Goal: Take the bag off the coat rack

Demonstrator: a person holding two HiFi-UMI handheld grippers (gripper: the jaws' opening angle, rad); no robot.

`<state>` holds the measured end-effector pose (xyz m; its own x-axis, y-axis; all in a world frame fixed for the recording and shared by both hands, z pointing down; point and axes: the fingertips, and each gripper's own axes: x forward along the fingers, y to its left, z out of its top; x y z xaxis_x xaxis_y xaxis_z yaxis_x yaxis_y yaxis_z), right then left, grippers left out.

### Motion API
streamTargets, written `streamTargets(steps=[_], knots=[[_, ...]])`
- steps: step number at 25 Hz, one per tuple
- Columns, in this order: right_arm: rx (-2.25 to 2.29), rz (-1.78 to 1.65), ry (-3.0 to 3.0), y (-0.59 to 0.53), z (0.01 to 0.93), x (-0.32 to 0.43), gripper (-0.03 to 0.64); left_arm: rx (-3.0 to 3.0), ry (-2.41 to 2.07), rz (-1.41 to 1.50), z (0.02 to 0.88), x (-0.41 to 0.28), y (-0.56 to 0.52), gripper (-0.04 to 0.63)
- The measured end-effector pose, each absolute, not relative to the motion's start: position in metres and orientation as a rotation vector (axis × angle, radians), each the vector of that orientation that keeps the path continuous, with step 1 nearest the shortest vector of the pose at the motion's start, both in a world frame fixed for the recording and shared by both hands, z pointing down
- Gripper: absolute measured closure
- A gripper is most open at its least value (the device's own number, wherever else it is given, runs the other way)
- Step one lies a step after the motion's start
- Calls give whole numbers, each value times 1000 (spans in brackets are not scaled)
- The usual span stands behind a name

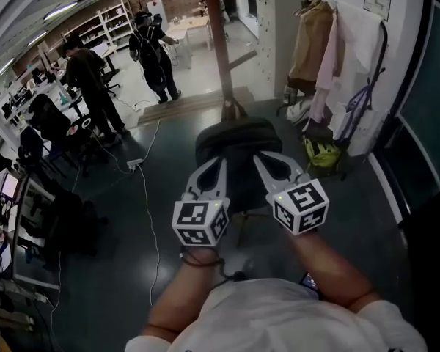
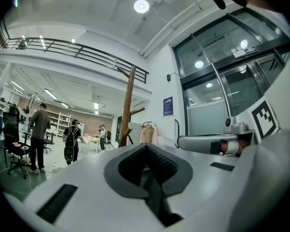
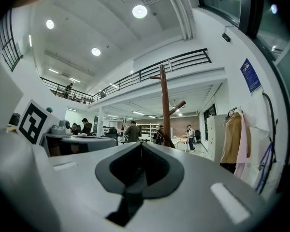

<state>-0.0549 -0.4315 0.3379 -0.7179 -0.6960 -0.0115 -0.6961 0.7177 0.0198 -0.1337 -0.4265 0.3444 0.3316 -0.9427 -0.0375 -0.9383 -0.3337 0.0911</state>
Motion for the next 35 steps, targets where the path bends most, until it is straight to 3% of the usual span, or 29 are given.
streamTargets(steps=[22,35], knots=[[-1424,234,3152,-639,351,-123,586,2611,-1699,-137,334,-207,-573,588],[-1405,344,3199,-682,363,-139,580,2597,-1733,-170,325,-224,-632,588]])
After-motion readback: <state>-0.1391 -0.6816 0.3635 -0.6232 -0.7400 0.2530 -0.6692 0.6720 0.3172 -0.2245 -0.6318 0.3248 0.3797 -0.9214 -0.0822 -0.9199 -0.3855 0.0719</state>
